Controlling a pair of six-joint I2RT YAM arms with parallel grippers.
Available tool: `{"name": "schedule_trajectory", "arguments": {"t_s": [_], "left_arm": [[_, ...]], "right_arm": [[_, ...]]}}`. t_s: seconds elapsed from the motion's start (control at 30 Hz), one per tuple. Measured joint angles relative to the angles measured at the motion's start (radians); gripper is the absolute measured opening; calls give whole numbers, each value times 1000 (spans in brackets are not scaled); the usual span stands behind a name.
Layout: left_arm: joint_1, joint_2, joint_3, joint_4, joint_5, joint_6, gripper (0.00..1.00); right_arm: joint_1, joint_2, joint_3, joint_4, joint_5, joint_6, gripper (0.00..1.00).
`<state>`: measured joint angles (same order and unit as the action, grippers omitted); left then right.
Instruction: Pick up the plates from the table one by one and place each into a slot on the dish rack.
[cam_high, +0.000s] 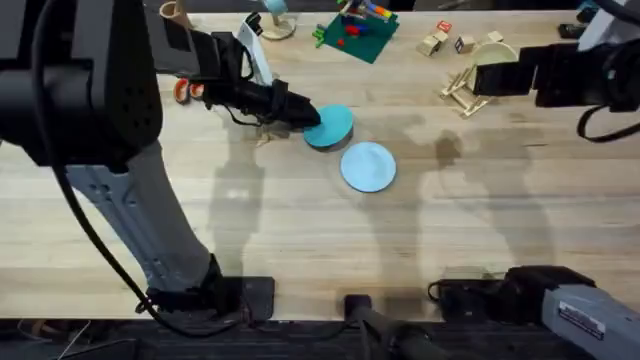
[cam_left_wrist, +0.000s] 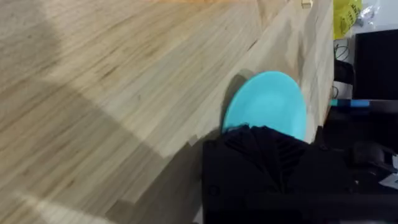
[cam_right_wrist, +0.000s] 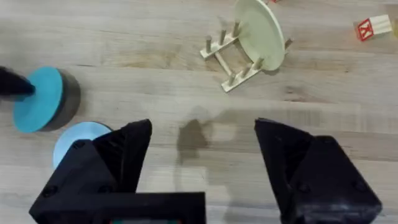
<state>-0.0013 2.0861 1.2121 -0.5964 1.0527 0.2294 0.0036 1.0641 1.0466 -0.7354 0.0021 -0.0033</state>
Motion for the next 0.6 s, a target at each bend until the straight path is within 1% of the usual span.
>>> {"name": "schedule_trajectory", "arguments": {"t_s": [0.07,0.17,0.2,0.3,0.4,0.6], "left_arm": [[0,0,0,-3,0,7,41],[0,0,1,-15,0,13,41],[0,0,1,-22,1,18,41],[0,0,1,-24,1,19,41],[0,0,1,-24,1,19,41],[0,0,1,-24,1,19,41]], "right_arm": [[0,0,0,0,-9,23,995],[0,1,0,0,-43,101,995],[3,18,0,1,-75,196,995],[22,63,0,8,-93,288,996],[61,113,0,37,-107,335,996],[182,218,0,164,-123,375,996]]}}
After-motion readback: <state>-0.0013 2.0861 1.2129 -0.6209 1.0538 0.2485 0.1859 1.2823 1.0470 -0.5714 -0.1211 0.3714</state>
